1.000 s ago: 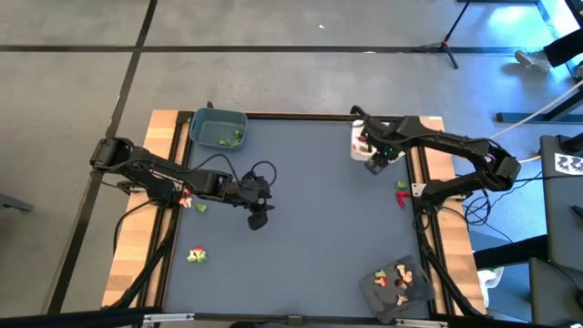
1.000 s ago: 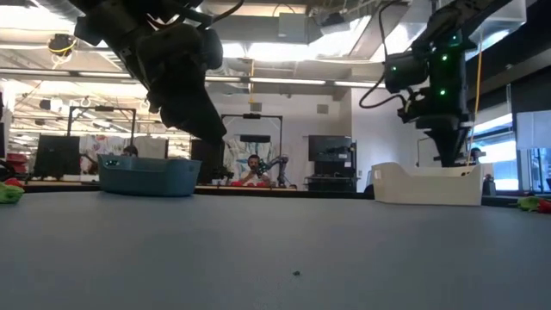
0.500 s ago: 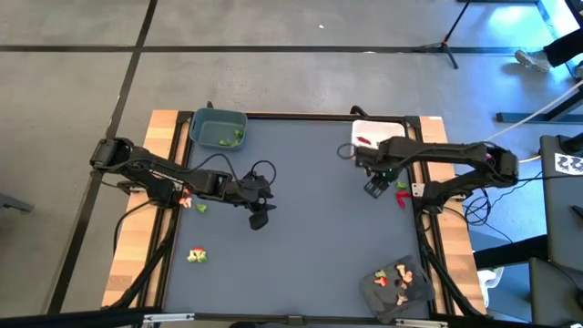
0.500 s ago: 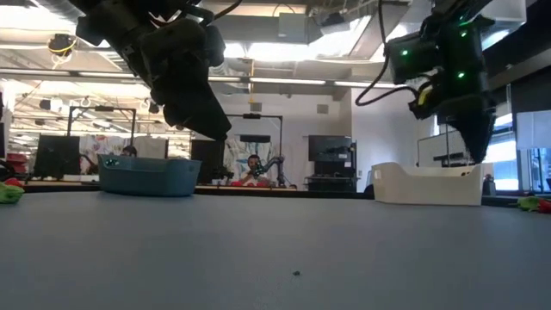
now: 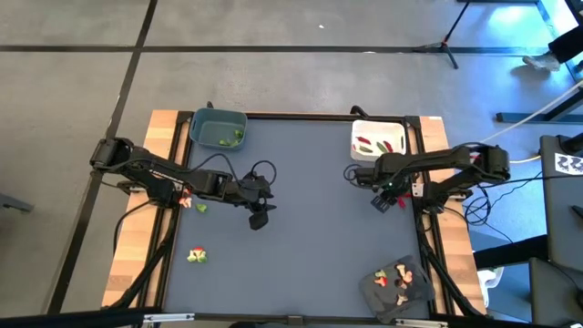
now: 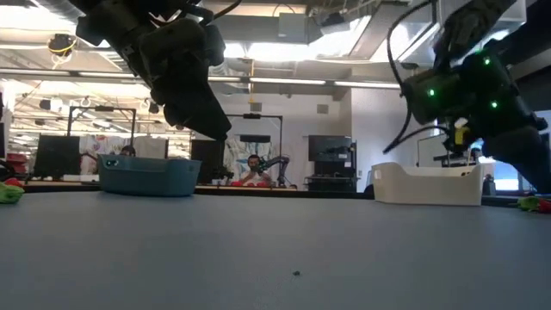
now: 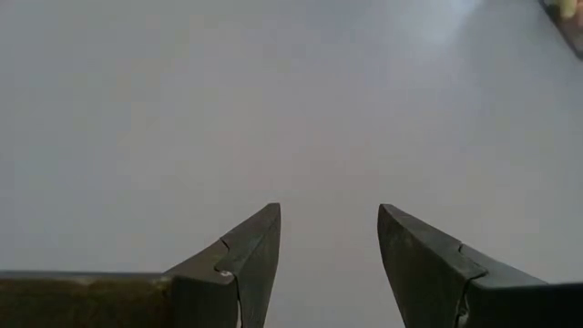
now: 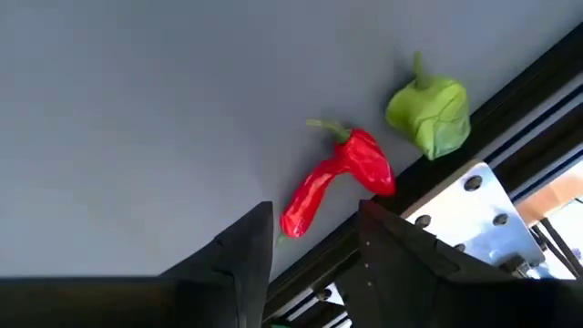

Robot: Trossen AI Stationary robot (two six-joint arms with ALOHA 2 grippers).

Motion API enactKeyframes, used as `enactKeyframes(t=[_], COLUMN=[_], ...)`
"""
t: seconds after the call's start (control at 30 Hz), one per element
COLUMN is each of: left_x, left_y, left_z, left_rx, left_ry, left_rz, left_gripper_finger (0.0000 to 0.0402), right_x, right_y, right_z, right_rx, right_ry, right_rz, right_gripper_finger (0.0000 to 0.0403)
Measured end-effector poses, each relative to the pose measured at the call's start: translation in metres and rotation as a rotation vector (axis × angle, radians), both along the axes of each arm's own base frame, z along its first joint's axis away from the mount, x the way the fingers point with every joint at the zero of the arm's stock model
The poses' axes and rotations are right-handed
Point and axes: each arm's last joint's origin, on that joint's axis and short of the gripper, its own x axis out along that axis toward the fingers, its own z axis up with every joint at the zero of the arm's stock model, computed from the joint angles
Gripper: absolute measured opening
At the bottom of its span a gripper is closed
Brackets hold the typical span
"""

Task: Sort produce into baskets
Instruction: Put the red chili pepper into the white bin

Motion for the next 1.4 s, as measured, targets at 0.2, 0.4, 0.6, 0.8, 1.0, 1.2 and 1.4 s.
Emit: enactKeyframes(t=[0.2, 0.4, 0.6, 0.8, 1.0, 1.2, 1.4], left_x=[0.000, 0.000, 0.000, 0.000, 0.000, 0.000, 0.000], left_y=[0.000, 0.000, 0.000, 0.000, 0.000, 0.000, 0.000], left_z=[0.000, 0.000, 0.000, 0.000, 0.000, 0.000, 0.000], left_rx=[0.005, 0.006, 0.006, 0.006, 0.006, 0.012, 0.015], left_ry=[-0.002, -0.002, -0.002, -0.002, -0.002, -0.001, 0.000], left_rz=[-0.005, -0.006, -0.006, -0.005, -0.005, -0.010, -0.013], left_gripper_finger=[0.0180, 0.0180, 0.0180, 0.0180, 0.0180, 0.0180, 0.0180], right_x=[0.004, 0.008, 0.004, 0.006, 0.013, 0.029, 0.043], right_y=[0.000, -0.001, 0.000, 0.000, -0.001, -0.005, -0.009], right_z=[-0.015, -0.033, -0.047, -0.047, -0.040, -0.020, 0.006], right_rx=[0.028, 0.048, 0.096, 0.128, 0.144, 0.141, 0.059], right_ry=[0.075, 0.120, 0.190, 0.173, 0.168, 0.107, 0.001], right_rz=[-0.004, -0.002, 0.021, 0.071, 0.125, 0.179, 0.235], right_gripper_finger=[0.0163, 0.0160, 0.0108, 0.0017, 0.0033, 0.0032, 0.0032])
